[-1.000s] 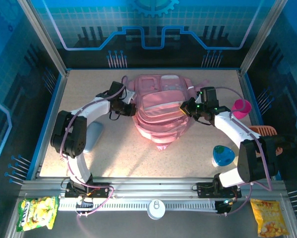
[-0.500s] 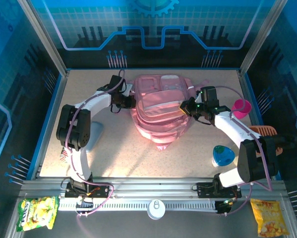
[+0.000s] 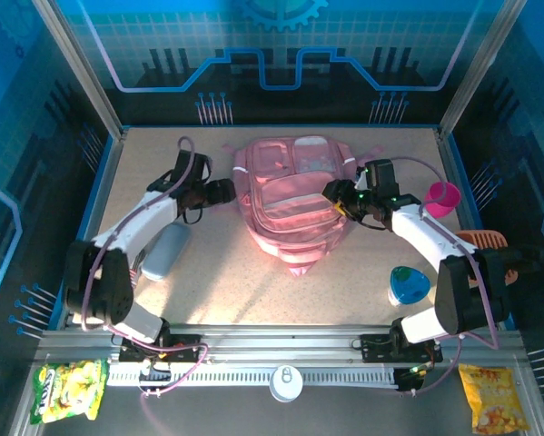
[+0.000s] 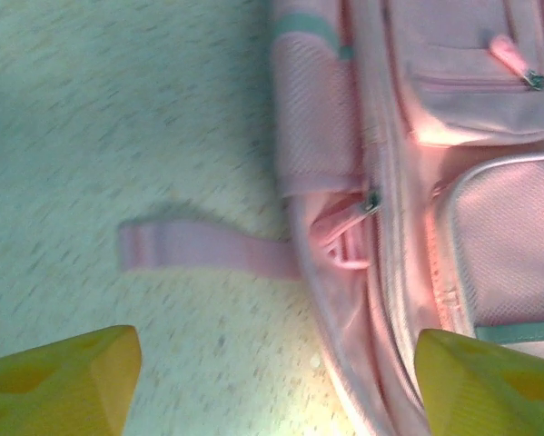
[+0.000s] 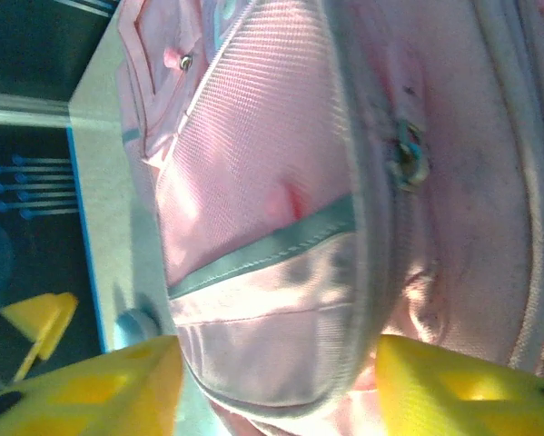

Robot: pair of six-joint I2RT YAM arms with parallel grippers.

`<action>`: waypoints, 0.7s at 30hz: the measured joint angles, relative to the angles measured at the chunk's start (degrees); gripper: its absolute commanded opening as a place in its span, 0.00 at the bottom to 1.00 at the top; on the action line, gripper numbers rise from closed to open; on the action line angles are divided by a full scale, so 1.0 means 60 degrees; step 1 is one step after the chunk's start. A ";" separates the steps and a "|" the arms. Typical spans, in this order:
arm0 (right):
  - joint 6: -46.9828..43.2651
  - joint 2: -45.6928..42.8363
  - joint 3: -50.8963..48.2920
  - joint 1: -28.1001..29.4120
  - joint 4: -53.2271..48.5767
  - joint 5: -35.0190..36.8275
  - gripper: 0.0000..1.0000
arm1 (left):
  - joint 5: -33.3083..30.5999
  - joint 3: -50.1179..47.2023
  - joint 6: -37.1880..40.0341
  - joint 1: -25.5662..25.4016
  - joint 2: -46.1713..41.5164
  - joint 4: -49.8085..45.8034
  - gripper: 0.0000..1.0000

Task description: Pack the student bag

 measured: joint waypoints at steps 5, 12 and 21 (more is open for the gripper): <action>-0.0463 -0.0597 -0.0011 0.0069 -0.0342 0.0521 0.78 | -0.1075 -0.1698 -0.0820 0.0284 -0.1457 -0.0805 0.93; -0.0772 -0.0889 -0.0025 0.0477 -0.0466 0.0903 0.82 | -0.2550 -0.3213 -0.1643 0.1067 -0.3060 -0.1654 0.97; -0.0790 -0.0889 -0.0025 0.1381 -0.0699 0.1869 0.86 | -0.2779 -0.3923 -0.2262 0.1800 -0.3235 -0.1730 0.96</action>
